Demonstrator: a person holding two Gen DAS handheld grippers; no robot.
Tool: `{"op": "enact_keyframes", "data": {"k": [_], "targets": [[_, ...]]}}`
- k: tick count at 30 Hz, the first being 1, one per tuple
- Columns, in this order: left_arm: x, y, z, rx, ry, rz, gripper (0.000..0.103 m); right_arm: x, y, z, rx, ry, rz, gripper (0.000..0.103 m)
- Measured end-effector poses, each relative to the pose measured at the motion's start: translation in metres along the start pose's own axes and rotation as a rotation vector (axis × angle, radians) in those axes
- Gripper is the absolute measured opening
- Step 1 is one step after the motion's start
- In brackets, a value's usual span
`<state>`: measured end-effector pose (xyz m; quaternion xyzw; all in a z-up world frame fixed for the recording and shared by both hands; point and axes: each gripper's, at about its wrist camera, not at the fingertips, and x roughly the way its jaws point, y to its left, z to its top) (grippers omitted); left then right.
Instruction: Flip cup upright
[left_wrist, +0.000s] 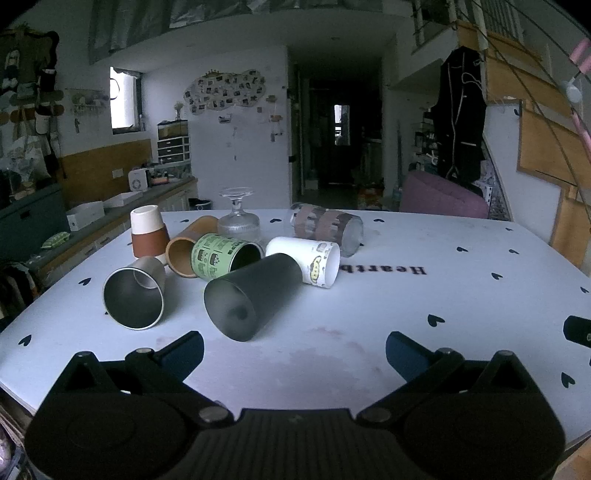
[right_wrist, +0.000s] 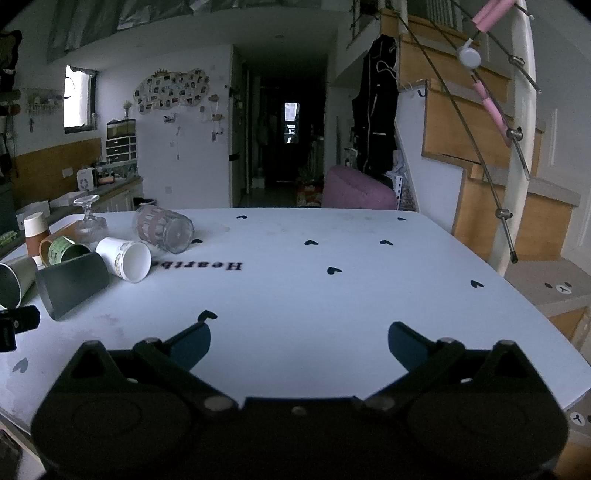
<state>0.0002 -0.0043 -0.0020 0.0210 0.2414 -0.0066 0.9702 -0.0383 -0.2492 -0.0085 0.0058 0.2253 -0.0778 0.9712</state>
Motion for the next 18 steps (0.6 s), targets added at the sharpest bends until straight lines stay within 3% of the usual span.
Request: {"op": "enact_keyframes", "data": {"k": [18], "targets": [[-0.0001,0.0001,0.0003,0.001,0.001,0.000,0.103,0.0027,0.0053,0.0031,0.002,0.004,-0.004,0.103]]}}
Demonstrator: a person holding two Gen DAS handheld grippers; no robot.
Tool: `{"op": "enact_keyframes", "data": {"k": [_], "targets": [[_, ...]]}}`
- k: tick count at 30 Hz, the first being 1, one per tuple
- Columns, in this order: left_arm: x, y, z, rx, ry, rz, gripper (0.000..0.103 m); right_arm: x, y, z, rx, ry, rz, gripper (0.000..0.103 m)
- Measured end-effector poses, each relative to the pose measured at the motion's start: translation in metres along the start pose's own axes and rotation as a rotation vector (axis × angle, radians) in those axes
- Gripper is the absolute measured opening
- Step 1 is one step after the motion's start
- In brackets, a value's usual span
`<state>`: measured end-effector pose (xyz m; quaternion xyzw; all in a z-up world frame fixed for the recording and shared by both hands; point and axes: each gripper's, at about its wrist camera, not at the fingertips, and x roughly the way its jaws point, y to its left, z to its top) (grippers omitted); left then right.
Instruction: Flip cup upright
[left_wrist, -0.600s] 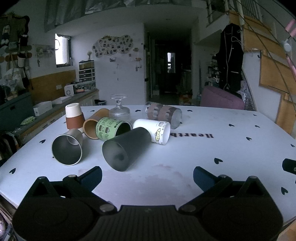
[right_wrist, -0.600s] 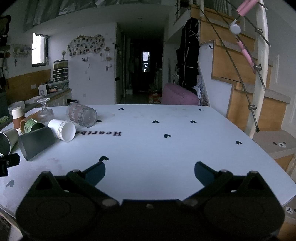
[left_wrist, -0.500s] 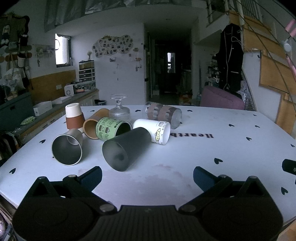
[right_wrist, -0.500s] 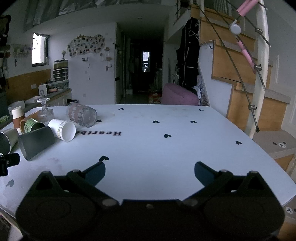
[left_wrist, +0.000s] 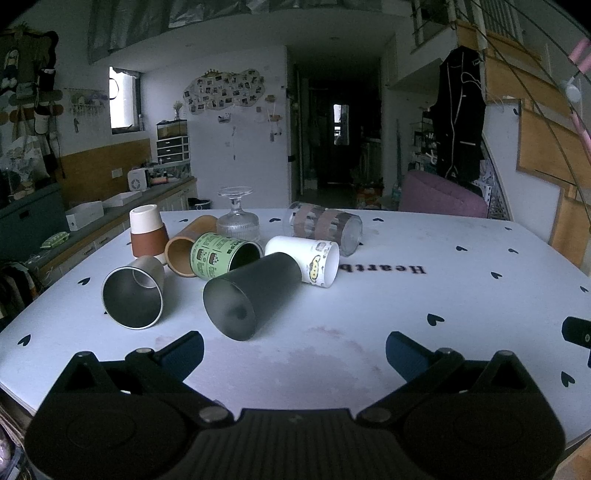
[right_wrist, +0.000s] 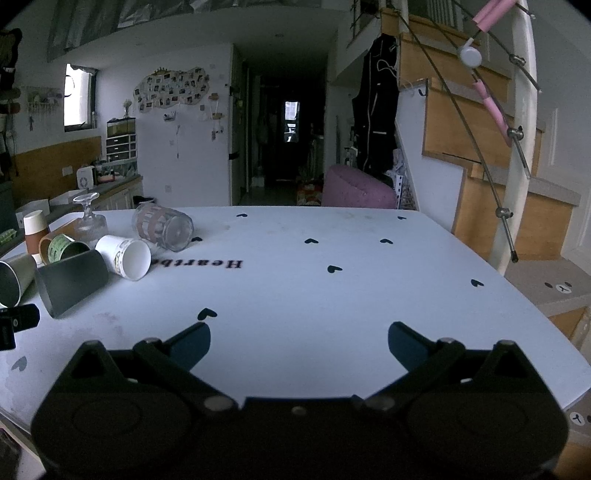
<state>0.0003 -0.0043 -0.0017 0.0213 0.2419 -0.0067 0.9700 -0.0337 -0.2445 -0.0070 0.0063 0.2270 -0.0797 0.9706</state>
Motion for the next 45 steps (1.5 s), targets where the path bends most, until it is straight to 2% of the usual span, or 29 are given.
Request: {"op": "enact_keyframes", "data": {"k": [28,36,38,42,45], "targets": [[0.010,0.008,0.001,0.000,0.010,-0.015,0.103,0.001,0.002,-0.002,0.002,0.004,0.007,0.103],[0.036,0.033,0.014,0.075,-0.023,-0.003,0.103,0.005,0.004,-0.005,0.011,0.010,0.025,0.103],[0.045,0.041,0.020,0.100,-0.036,-0.029,0.103,0.005,0.005,-0.005,0.009,0.011,0.030,0.103],[0.070,0.058,0.030,0.133,-0.048,-0.131,0.103,0.006,0.006,-0.006,0.009,0.013,0.047,0.103],[0.089,0.062,0.037,0.161,-0.046,-0.167,0.103,0.007,0.007,-0.006,0.008,0.014,0.050,0.103]]}}
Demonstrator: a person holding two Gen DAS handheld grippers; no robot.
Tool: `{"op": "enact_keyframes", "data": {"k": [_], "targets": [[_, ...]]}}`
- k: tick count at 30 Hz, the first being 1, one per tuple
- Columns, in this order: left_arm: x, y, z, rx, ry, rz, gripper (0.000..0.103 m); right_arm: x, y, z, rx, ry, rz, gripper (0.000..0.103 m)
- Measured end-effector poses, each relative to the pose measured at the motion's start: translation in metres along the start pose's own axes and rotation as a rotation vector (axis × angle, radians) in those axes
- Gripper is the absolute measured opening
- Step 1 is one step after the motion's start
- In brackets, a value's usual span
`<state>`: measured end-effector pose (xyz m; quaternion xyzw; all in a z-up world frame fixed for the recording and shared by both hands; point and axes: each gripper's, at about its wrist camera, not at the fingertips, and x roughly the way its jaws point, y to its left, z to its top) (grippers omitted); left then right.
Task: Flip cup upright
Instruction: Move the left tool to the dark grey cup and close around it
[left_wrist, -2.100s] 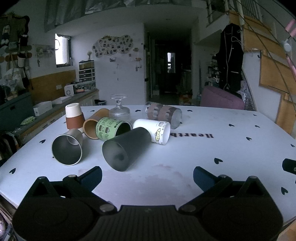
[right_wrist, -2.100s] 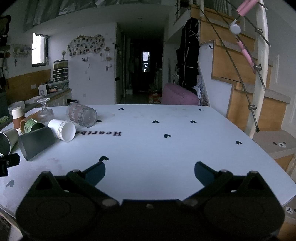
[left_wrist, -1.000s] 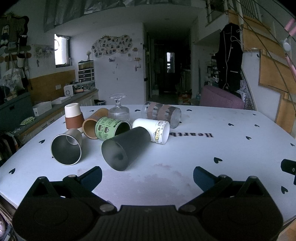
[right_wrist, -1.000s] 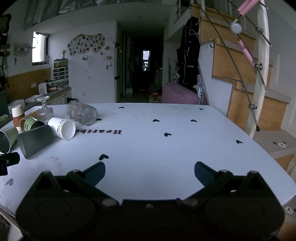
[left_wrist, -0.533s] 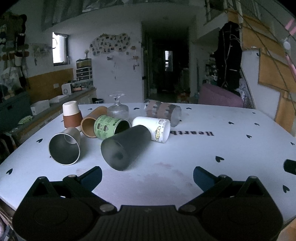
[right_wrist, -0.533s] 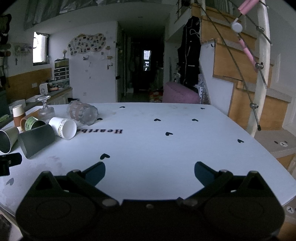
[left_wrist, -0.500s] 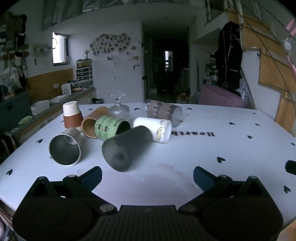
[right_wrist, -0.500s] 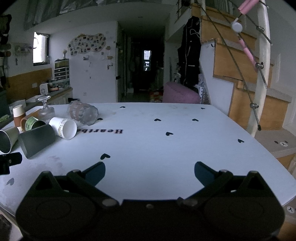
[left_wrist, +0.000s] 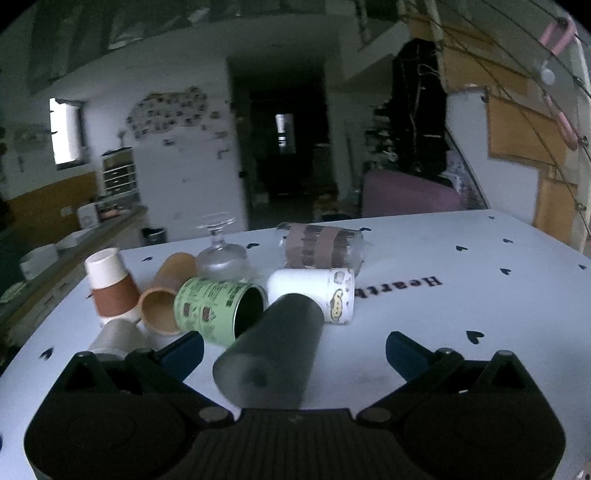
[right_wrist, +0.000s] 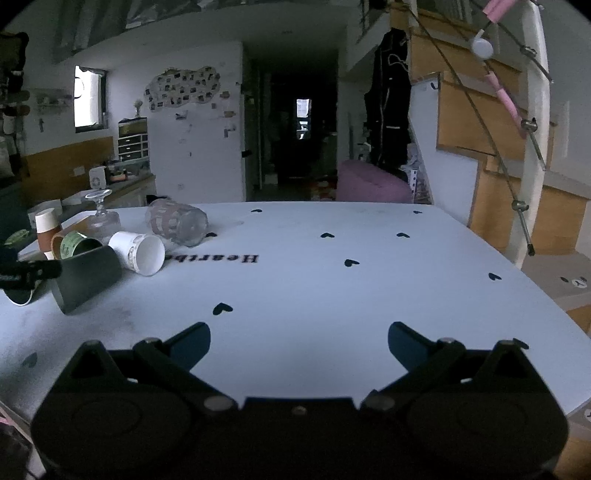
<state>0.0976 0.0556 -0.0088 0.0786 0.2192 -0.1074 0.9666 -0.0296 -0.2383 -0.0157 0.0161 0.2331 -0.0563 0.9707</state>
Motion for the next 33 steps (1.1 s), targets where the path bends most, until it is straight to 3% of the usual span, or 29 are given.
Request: {"op": "enact_keyframes", "data": {"k": [6,11,15,25,33], "targets": [[0.037,0.007,0.006,0.072,0.068,-0.043,0.103,0.000,0.000,0.000,0.000,-0.002,0.003,0.103],[0.059,0.012,0.001,0.107,0.137,-0.019,0.101,0.001,0.001,0.000,-0.004,-0.005,0.015,0.103],[0.073,0.016,-0.006,0.094,0.224,-0.019,0.080,0.001,0.001,0.001,-0.003,-0.003,0.023,0.103],[0.046,-0.008,-0.018,0.061,0.234,-0.010,0.079,0.000,0.000,0.001,0.003,-0.004,0.037,0.103],[-0.003,-0.058,-0.037,0.092,0.218,-0.128,0.079,0.001,-0.001,0.001,0.017,0.003,0.047,0.103]]}}
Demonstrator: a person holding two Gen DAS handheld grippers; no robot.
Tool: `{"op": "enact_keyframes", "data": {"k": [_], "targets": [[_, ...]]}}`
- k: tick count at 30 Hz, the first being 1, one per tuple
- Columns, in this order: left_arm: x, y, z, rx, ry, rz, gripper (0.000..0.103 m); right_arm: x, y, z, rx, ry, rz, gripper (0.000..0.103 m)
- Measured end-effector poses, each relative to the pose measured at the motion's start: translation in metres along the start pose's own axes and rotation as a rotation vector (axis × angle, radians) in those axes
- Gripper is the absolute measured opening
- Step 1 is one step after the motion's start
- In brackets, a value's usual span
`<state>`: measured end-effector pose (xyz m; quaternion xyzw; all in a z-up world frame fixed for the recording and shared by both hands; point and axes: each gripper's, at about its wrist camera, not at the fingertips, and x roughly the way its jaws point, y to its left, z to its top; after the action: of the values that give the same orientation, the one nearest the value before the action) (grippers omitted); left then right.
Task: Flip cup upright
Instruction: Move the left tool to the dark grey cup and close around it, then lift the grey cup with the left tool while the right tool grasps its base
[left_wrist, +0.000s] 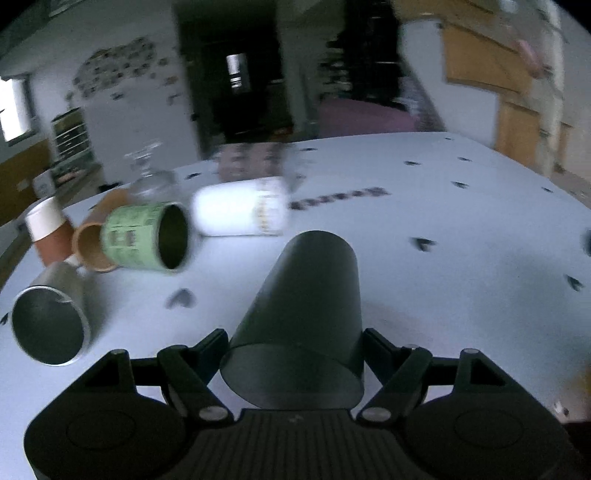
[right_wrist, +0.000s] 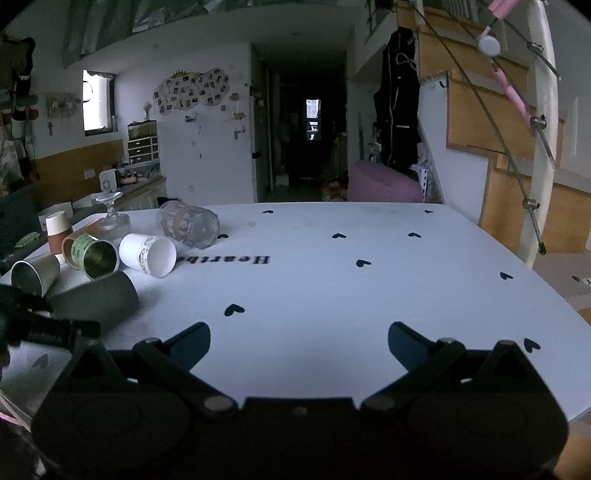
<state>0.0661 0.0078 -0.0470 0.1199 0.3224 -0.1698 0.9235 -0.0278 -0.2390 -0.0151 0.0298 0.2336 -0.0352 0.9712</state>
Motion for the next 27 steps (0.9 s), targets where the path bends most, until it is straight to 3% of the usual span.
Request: {"op": "enact_keyframes", "data": {"k": [6,13,18,21,27], "targets": [[-0.017,-0.046,-0.012,0.112,-0.028,-0.104,0.079,0.007,0.000,0.001,0.014,0.021,0.026,0.103],[-0.023,-0.071,-0.017,0.165,-0.049,-0.156,0.080,0.047,0.014,0.021,0.022,0.107,0.138,0.103],[-0.029,-0.074,-0.023,0.161,-0.056,-0.160,0.083,0.086,0.039,0.038,0.011,0.182,0.215,0.103],[-0.029,-0.071,-0.027,0.148,-0.049,-0.152,0.091,0.104,0.051,0.040,-0.026,0.226,0.223,0.103],[-0.031,-0.059,-0.034,0.099,-0.045,-0.140,0.093,0.121,0.061,0.027,-0.105,0.314,0.221,0.103]]}}
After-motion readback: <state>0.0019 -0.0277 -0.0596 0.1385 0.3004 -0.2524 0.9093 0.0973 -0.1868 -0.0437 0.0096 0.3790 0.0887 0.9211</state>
